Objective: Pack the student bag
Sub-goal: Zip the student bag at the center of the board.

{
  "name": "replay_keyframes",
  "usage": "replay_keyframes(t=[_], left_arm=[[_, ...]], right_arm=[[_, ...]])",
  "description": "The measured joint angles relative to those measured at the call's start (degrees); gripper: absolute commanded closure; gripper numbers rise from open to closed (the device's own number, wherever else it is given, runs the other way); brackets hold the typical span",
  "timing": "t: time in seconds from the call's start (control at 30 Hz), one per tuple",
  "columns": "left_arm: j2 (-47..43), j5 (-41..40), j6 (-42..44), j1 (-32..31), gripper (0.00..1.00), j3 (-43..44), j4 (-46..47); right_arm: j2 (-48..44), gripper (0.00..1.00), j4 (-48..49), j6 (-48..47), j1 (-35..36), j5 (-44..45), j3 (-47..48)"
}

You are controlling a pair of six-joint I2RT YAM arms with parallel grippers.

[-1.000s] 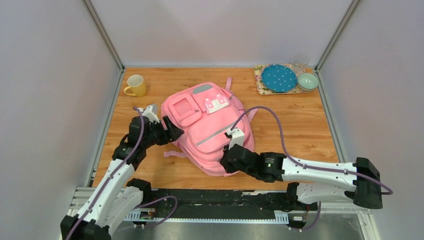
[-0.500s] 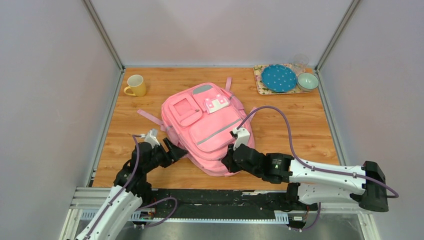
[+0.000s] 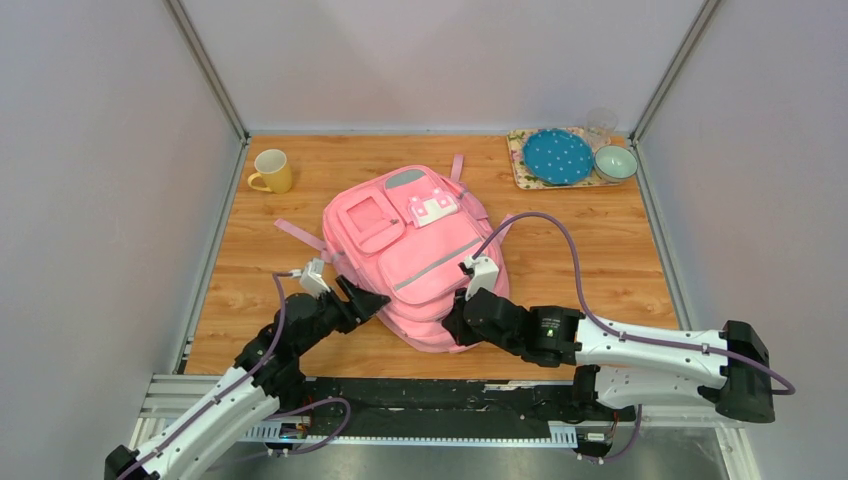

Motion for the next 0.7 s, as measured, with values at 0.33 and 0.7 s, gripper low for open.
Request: replay_keyframes(t=[0.33,0.7], left_arm=[[9.0,-1.8,0.1,-3.5,1.0,-0.5,7.8],[14.0,-8.6,14.7,-4.1,1.0,15.0,-11.0]], right_arm=[[1.9,1.0,-0.1,0.4,0.0,0.1,0.1],[8.3,1.0,-3.9,3.3,0.4,6.3,3.8]])
